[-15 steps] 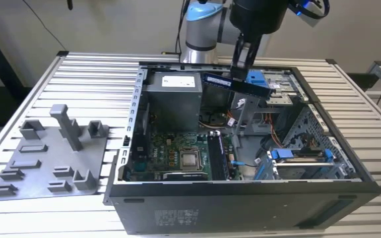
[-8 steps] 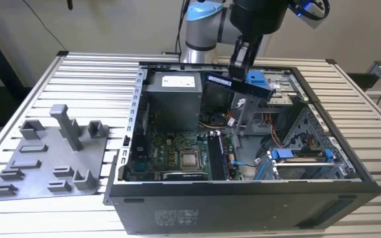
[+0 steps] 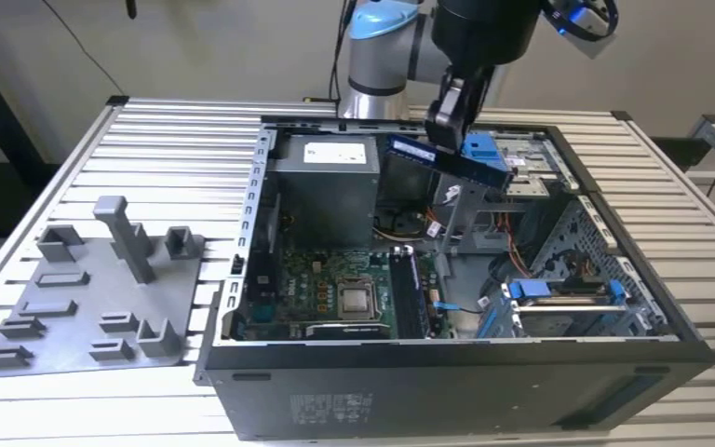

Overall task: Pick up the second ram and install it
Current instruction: 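Insert the second ram into the second slot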

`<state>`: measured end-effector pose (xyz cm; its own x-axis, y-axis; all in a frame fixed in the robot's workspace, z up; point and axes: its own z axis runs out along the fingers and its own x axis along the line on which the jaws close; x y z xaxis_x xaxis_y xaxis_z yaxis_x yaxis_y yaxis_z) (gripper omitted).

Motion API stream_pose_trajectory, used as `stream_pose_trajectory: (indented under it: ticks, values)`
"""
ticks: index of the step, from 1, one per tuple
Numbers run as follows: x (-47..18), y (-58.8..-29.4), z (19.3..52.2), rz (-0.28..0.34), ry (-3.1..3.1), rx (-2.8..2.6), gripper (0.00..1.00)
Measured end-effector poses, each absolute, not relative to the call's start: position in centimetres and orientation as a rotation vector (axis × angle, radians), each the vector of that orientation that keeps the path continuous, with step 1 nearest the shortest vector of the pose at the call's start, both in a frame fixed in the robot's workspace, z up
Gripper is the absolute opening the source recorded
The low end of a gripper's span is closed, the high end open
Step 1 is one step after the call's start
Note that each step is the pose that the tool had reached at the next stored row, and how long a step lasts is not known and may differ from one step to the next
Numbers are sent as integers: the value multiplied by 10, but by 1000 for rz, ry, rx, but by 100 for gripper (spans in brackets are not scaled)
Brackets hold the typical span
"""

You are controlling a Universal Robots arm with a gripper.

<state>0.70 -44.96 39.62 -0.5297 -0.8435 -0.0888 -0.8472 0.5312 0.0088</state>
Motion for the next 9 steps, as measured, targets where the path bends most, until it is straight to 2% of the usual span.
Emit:
stream_pose_trajectory:
  ticks: [9]
  values:
    - [7,-450,396,74,2737,-1379,14]
